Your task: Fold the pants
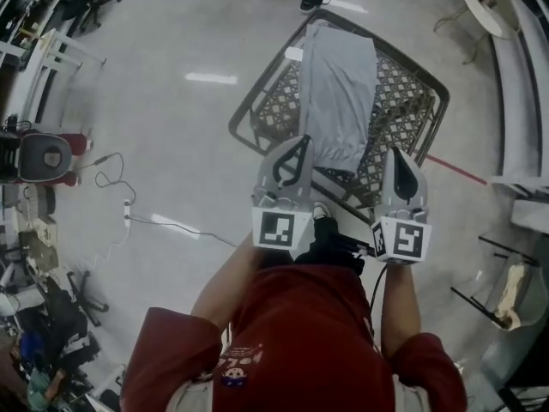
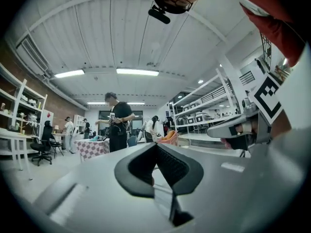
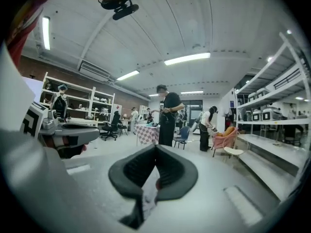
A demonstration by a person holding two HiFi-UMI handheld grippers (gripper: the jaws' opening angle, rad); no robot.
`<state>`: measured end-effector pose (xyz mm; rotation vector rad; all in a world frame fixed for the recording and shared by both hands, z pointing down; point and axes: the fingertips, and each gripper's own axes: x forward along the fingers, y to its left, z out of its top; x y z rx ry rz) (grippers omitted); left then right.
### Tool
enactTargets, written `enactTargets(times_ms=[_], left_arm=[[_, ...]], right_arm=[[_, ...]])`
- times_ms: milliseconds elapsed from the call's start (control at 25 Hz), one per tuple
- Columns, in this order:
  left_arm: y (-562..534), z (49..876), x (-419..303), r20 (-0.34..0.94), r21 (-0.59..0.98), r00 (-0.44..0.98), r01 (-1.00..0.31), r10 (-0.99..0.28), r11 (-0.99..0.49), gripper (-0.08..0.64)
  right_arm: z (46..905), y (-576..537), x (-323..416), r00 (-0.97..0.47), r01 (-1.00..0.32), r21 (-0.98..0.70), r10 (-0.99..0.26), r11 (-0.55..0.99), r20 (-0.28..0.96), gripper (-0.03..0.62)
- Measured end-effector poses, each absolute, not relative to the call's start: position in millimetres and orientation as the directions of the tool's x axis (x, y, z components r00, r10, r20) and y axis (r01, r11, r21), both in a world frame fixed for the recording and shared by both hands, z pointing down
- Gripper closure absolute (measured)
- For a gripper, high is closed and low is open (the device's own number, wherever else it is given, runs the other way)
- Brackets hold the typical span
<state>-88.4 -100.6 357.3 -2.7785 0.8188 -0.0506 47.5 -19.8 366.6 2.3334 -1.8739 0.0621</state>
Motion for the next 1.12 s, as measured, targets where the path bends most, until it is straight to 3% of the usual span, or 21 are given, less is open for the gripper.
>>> enactTargets(times_ms=[280, 520, 680, 840, 1120], left_arm=[[-107, 369, -110, -0.042, -0.218, 0.905, -0.422, -0.424, -0.88, 0.554], [-99, 410, -107, 0.071, -0.212, 0.935, -0.326, -0.347, -0.921, 0.548], [-97, 453, -94, 0.223, -0.203, 0.932, -0.243, -0.287, -0.949, 0.492], [-92, 510, -79, 0.431, -0.254, 0.885, -0.068, -0.176, -0.965, 0.376], [-71, 590, -60, 0.689, -0.206, 0.725, 0.194, -0.001, -0.959, 0.263]], right_arm=[[377, -12, 10, 0.341, -0.938, 0.115, -0.93, -0.327, 0.139, 0.591], [408, -4, 0, 0.351, -0.932, 0.182, -0.905, -0.313, 0.241, 0.591], [438, -18, -4, 0.254, -0.957, 0.221, -0.913, -0.189, 0.319, 0.584], [492, -25, -4, 0.126, -0.973, 0.232, -0.852, -0.006, 0.508, 0.469], [585, -9, 5, -0.04, -0.907, 0.249, -0.658, 0.341, 0.752, 0.393]])
